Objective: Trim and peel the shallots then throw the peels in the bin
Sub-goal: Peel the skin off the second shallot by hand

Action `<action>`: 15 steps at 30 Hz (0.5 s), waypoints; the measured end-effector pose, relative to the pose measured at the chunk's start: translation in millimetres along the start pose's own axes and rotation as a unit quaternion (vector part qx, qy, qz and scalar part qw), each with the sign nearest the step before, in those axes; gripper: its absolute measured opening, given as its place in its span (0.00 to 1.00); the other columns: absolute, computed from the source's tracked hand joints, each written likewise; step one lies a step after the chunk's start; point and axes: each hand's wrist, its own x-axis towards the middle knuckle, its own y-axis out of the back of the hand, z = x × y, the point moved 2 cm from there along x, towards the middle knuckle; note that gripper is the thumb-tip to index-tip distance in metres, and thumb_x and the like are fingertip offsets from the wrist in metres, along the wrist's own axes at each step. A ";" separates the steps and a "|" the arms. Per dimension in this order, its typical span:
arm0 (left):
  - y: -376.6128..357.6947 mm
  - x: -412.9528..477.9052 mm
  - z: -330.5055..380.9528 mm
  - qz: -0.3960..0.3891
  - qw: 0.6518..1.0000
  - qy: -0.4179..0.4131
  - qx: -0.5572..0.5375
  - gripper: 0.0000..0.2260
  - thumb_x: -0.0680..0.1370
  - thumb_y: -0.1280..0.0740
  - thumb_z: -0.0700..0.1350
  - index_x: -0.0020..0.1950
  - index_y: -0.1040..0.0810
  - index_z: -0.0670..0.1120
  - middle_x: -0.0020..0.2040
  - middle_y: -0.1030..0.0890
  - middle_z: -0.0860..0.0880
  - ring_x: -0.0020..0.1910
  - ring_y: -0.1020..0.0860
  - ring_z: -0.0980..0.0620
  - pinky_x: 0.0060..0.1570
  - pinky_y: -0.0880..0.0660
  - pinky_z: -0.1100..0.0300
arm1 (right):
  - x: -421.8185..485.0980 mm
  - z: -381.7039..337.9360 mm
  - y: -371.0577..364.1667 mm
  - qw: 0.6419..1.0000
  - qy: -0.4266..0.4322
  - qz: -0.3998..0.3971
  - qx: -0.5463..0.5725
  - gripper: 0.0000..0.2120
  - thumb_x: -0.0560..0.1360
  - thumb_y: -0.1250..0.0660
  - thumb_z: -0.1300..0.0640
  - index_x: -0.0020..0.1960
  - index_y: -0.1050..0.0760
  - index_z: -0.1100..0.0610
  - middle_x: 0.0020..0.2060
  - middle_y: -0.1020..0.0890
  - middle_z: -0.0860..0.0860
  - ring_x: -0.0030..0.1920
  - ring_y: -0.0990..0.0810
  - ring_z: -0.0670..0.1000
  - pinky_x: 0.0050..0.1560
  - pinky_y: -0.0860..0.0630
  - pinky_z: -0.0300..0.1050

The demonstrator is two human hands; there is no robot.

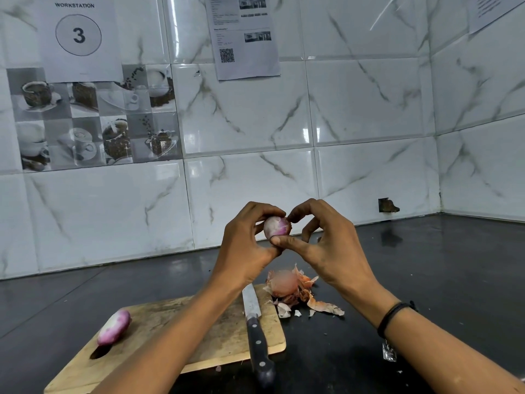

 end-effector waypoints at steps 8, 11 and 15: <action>6.6 -2.8 -8.3 -0.011 0.999 0.050 0.000 0.22 0.63 0.19 0.35 0.53 0.17 0.51 0.51 0.18 0.57 0.53 0.18 0.59 0.55 0.20 0.62 | 4.4 11.1 -0.9 0.997 0.032 -0.059 -0.037 0.10 0.75 0.24 0.57 0.55 0.14 0.51 0.49 0.16 0.42 0.47 0.19 0.43 0.43 0.27 0.28; 6.5 -4.3 -10.0 -0.027 0.997 0.064 0.015 0.23 0.62 0.18 0.38 0.53 0.17 0.53 0.52 0.18 0.59 0.53 0.19 0.60 0.57 0.21 0.61 | 5.0 13.9 1.4 0.998 0.026 -0.049 -0.039 0.06 0.73 0.23 0.57 0.51 0.13 0.52 0.45 0.15 0.42 0.46 0.18 0.42 0.43 0.26 0.31; 7.1 -4.5 -11.5 -0.055 0.996 0.062 0.042 0.23 0.63 0.19 0.37 0.54 0.17 0.53 0.52 0.18 0.60 0.54 0.19 0.61 0.57 0.21 0.61 | 5.2 17.7 2.6 0.996 0.012 -0.067 -0.052 0.03 0.73 0.23 0.53 0.46 0.15 0.48 0.41 0.16 0.41 0.43 0.19 0.44 0.44 0.24 0.40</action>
